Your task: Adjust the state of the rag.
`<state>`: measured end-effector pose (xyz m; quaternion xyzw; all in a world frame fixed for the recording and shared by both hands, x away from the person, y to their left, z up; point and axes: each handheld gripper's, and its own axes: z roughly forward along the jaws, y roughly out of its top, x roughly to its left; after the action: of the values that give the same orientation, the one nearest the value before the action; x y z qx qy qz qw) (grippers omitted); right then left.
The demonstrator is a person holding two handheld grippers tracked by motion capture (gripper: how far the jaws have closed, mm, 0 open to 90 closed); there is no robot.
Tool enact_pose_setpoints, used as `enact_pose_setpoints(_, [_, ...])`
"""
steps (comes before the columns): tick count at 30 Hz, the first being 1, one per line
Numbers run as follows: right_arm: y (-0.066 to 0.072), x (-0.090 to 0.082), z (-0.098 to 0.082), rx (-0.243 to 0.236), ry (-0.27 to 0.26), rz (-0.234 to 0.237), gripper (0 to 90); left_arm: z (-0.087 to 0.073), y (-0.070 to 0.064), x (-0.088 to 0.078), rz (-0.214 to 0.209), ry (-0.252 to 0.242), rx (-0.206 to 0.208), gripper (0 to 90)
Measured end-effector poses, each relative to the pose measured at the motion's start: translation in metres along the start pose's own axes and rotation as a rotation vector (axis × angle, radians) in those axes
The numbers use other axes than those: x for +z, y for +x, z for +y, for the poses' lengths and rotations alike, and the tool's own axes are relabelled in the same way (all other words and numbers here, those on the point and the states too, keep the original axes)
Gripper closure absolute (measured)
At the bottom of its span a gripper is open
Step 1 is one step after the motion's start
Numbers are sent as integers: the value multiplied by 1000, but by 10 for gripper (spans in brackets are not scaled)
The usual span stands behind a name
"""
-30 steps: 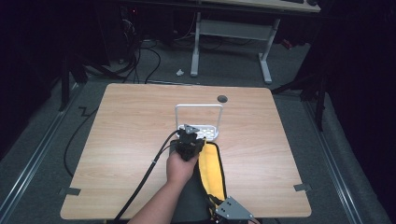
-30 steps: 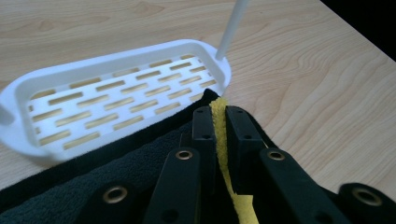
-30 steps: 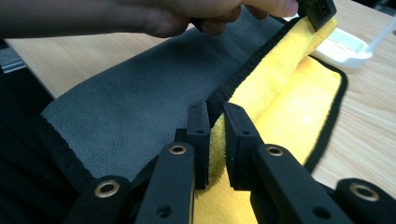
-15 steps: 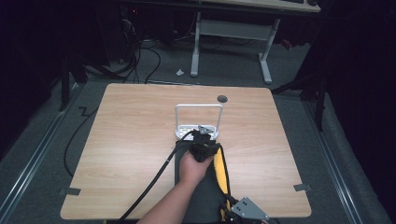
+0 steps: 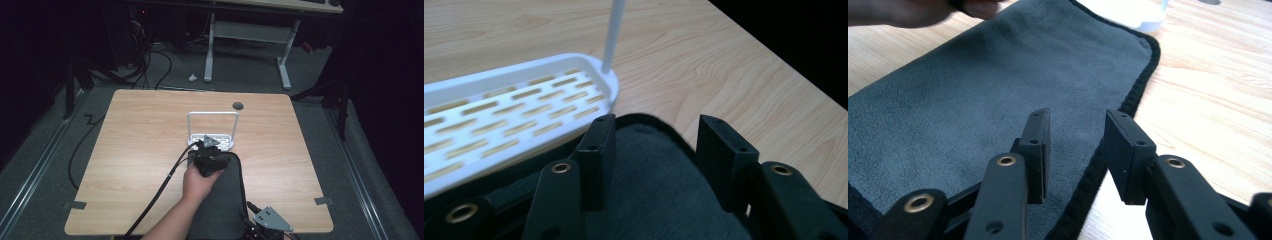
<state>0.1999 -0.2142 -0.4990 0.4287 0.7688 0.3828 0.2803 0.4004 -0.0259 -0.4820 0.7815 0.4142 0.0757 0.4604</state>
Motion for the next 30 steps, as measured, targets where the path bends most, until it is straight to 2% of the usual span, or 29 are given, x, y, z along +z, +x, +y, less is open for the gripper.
enact_pose_setpoints(5, [0,5,0,1,10,8,640,-22,17,-28,42,4,52,554])
enact_pose_setpoints(7, [-1,8,0,6,18,14,635,-31,23,-39,48,10,54,576])
enact_pose_setpoints(11, [-7,14,3,18,22,31,636,-57,33,-62,30,21,49,642])
enact_pose_setpoints(14, [-14,25,8,31,34,55,665,-74,33,-72,18,42,69,662])
enact_pose_setpoints(17, [-26,45,15,51,61,54,729,-82,29,-74,-20,64,66,709])
enact_pose_setpoints(20, [-40,68,24,69,85,49,830,-86,22,-70,-14,90,101,768])
enact_pose_setpoints(23, [-48,85,29,77,117,39,894,-89,18,-62,8,126,134,806])
enact_pose_setpoints(25, [-50,96,29,89,143,44,900,-92,16,-57,16,136,151,807])
enact_pose_setpoints(30, [-47,101,29,51,179,38,900,-93,18,-57,6,132,153,813])
